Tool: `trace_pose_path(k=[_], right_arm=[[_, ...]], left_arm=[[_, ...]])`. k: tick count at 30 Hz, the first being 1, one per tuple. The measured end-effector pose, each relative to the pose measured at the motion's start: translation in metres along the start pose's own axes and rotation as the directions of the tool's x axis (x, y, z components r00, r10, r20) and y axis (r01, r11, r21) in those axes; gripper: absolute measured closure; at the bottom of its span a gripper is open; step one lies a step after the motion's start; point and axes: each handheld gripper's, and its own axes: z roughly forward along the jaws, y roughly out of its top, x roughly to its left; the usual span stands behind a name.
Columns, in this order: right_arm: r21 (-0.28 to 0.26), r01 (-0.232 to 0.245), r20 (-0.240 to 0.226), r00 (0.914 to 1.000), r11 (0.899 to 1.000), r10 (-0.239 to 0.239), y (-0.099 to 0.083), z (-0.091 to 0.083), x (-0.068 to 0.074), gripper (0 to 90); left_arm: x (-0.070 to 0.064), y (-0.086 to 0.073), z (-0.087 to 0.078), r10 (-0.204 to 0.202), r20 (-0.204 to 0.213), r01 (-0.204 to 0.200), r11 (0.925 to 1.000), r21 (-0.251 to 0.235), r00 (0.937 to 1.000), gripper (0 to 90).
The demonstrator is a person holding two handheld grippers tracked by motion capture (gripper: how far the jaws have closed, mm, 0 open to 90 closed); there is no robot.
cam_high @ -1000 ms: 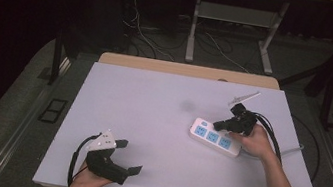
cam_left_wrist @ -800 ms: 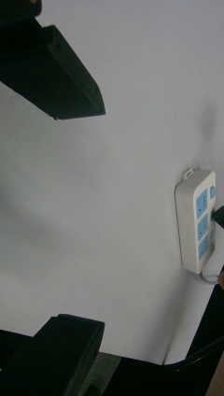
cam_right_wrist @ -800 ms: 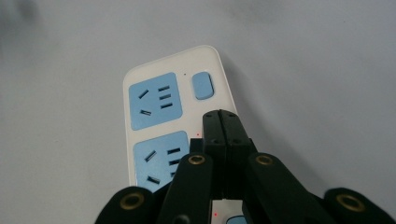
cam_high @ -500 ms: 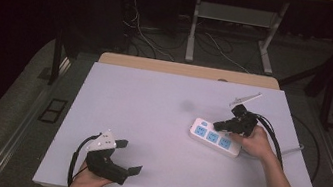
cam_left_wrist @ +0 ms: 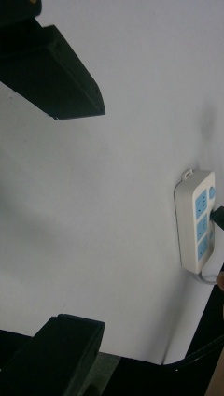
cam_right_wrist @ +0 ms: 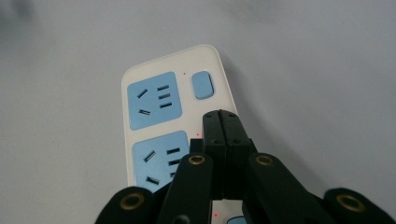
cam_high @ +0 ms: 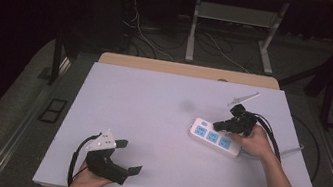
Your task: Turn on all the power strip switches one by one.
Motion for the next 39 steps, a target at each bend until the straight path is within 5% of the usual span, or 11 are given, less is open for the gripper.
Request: trace_pose_path(k=[12, 26, 39], right_arm=[[0.029, 0.019, 0.042, 0.9989, 0.999, -0.02, 0.003, -0.003, 0.007, 90.0], [0.015, 0.053, 0.032, 0.9981, 0.999, -0.053, 0.024, -0.017, 0.017, 90.0], [0.013, 0.059, 0.025, 0.9979, 0.998, -0.059, 0.041, -0.011, 0.019, 90.0]], left_arm=[[0.0, 0.0, 0.0, 0.0, 0.007, 0.0, 1.0, -0.002, 1.0, 0.0], [0.0, 0.0, 0.0, -0.001, 0.006, 0.001, 1.0, -0.004, 1.0, 0.0], [0.0, 0.001, -0.001, 0.003, 0.0, -0.003, 0.9999, -0.01, 1.0, 0.0]])
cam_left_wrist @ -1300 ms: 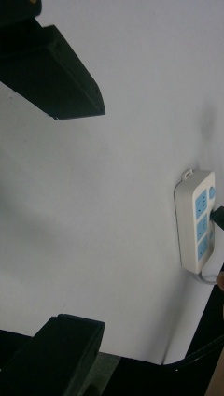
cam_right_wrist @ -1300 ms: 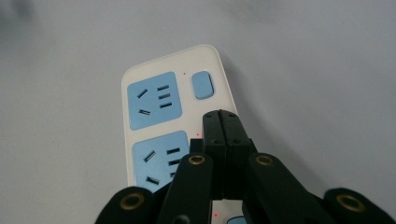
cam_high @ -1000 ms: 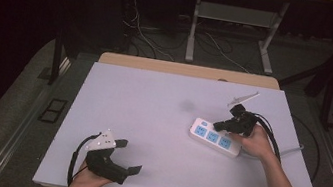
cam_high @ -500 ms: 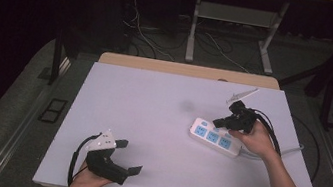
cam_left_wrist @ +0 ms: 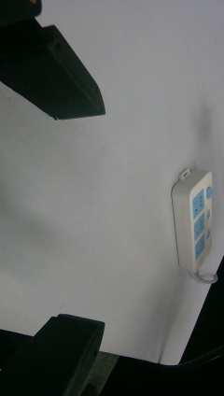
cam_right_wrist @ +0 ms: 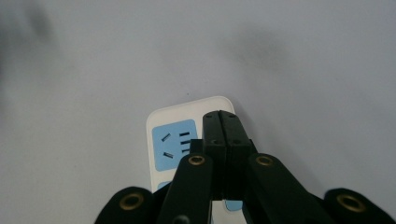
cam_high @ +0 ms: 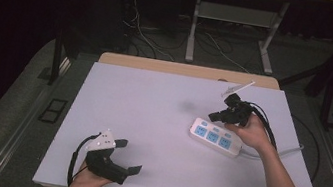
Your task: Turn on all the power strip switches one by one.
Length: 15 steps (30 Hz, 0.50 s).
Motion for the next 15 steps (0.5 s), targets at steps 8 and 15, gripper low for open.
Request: trace_pose_path(k=[8, 15], right_arm=[[0.005, -0.002, -0.007, 1.0, 1.0, 0.002, 0.005, 0.01, -0.001, 90.0], [0.037, -0.01, -0.015, 0.9998, 0.999, 0.01, 0.004, 0.019, -0.002, 90.0]], left_arm=[[0.0, 0.0, 0.0, 0.001, 0.0, -0.001, 1.0, -0.001, 1.0, 0.0], [-0.001, 0.0, 0.0, 0.003, 0.002, -0.003, 1.0, -0.004, 1.0, 0.0]])
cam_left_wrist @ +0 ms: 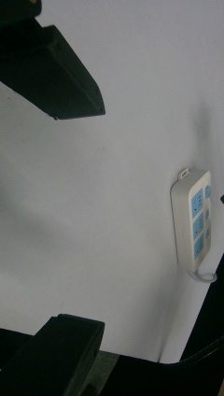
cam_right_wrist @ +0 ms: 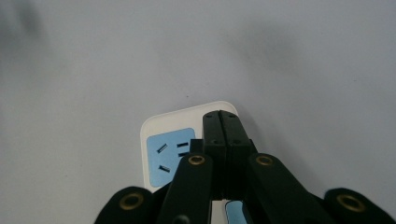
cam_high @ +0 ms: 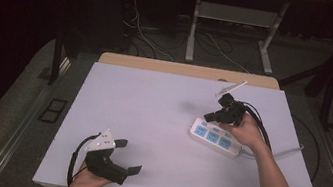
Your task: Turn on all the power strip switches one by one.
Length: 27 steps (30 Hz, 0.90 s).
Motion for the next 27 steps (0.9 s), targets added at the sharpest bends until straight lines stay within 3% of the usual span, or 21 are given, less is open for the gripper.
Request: trace_pose_path(k=[13, 27], right_arm=[[0.023, -0.012, -0.009, 0.9999, 1.0, 0.012, -0.002, 0.015, -0.004, 90.0], [0.005, -0.025, -0.026, 0.9994, 1.0, 0.025, -0.005, 0.018, -0.006, 90.0]], left_arm=[[0.0, 0.0, -0.001, 0.003, 0.001, -0.003, 1.0, 0.0, 1.0, 0.0], [-0.002, 0.0, 0.0, 0.003, 0.006, -0.003, 1.0, 0.009, 1.0, 0.0]])
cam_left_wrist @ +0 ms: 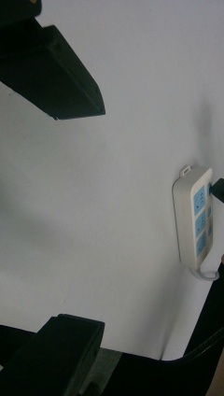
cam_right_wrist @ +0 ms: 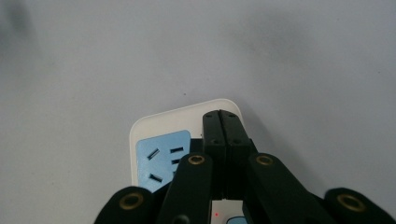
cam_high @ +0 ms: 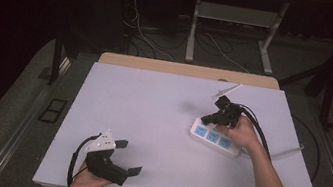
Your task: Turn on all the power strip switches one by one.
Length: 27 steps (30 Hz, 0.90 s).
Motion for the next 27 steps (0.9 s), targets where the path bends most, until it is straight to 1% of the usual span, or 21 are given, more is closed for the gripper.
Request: trace_pose_path(k=[4, 5, 6, 7, 8, 10, 11, 13, 24, 27], right_arm=[[-0.016, -0.015, -0.018, 0.9997, 1.0, 0.015, -0.0024, 0.0004, -0.0023, 90.0], [-0.019, -0.01, -0.021, 0.9997, 1.0, 0.009, -0.0031, 0.0006, -0.0029, 90.0], [-0.019, -0.015, -0.038, 0.9992, 1.0, 0.014, -0.0037, 0.001, -0.0027, 90.0], [-0.02, -0.014, -0.045, 0.9989, 1.0, 0.013, -0.0041, 0.0016, -0.0023, 90.0], [-0.021, -0.01, -0.063, 0.998, 1.0, 0.009, -0.0043, 0.003, -0.0017, 90.0], [-0.021, 0.011, -0.047, 0.9988, 1.0, -0.012, -0.0034, 0.0038, 0.002, 90.0], [-0.019, 0.014, -0.042, 0.999, 1.0, -0.015, -0.003, 0.0038, 0.0028, 90.0], [-0.012, 0.018, -0.041, 0.999, 1.0, -0.018, -0.0024, 0.0034, 0.0028, 90.0], [-0.011, 0.021, -0.04, 0.999, 1.0, -0.021, -0.002, 0.003, 0.003, 90.0], [-0.025, 0.021, -0.022, 0.9995, 0.999, -0.022, -0.0019, 0.0007, 0.002, 90.0]], left_arm=[[-0.0001, -0.0001, 0.0003, 0.001, 0.0, -0.001, 1.0, 0.001, 1.0, 0.0], [-0.0001, -0.0001, 0.0003, 0.001, 0.0, -0.001, 1.0, 0.001, 1.0, 0.0], [0.0, -0.0001, 0.0004, 0.001, 0.0, -0.001, 1.0, 0.001, 1.0, 0.0], [0.0, -0.0001, 0.0004, 0.001, 0.0, -0.001, 1.0, 0.002, 1.0, 0.0], [-0.0001, -0.0001, 0.0004, 0.001, -0.001, -0.001, 1.0, 0.002, 1.0, 0.0], [-0.0003, -0.0001, -0.0001, 0.002, -0.001, -0.002, 1.0, 0.0, 1.0, 0.0], [-0.0003, -0.0002, -0.0003, 0.002, -0.001, -0.002, 1.0, -0.001, 1.0, 0.0], [0.0001, -0.0002, -0.0007, 0.0, -0.003, 0.0, 1.0, 0.0, 1.0, 0.0], [0.0006, 0.0, -0.0007, -0.001, -0.003, 0.001, 1.0, -0.004, 1.0, 0.0], [0.0005, -0.0001, -0.001, -0.001, -0.003, 0.001, 1.0, -0.005, 1.0, 0.0]])
